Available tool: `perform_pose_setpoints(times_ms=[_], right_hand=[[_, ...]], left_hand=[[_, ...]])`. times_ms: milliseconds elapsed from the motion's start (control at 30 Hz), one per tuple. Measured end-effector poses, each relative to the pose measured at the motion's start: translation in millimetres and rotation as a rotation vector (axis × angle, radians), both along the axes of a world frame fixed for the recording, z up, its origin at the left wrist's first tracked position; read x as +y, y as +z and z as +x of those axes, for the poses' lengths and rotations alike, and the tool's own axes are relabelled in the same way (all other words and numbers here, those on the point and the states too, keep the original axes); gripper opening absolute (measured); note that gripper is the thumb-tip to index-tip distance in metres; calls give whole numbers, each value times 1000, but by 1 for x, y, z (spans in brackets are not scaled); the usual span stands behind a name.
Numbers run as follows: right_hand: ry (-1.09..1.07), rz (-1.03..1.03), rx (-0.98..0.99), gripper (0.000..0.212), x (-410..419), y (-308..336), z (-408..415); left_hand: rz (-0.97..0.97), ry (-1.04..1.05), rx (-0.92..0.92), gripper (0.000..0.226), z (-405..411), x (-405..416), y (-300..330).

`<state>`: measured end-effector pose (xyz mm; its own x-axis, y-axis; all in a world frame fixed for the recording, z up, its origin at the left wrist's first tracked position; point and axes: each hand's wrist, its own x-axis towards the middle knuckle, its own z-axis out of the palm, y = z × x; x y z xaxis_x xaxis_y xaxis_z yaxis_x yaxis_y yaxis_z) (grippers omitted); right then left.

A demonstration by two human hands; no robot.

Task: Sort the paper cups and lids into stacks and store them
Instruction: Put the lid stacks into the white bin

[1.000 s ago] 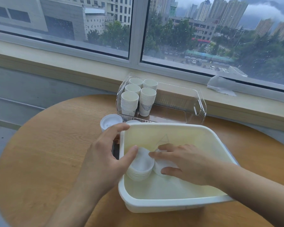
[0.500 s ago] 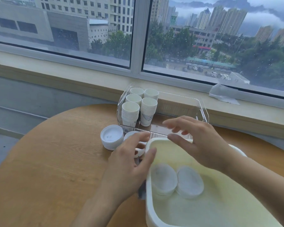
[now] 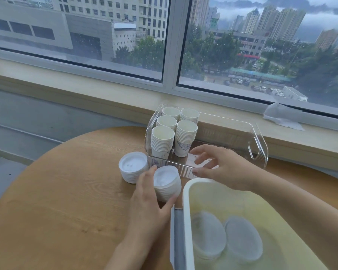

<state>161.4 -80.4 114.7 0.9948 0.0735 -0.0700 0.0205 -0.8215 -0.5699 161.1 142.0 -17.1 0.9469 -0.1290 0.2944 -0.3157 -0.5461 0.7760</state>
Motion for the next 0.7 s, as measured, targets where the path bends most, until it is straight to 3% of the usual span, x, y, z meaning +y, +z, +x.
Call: perform_pose_setpoints(times_ms=[167, 300, 433, 700], right_hand=[[-22, 31, -1, 39, 1, -4, 0], [-15, 53, 12, 39, 1, -4, 0], [-10, 60, 11, 43, 1, -1, -1], [32, 117, -113, 39, 10, 13, -13]], left_hand=[[-37, -63, 40, 91, 1, -10, -3], [-70, -105, 85, 103, 5, -14, -1], [-27, -61, 3, 103, 11, -13, -6], [-189, -11, -75, 94, 6, -7, 34]])
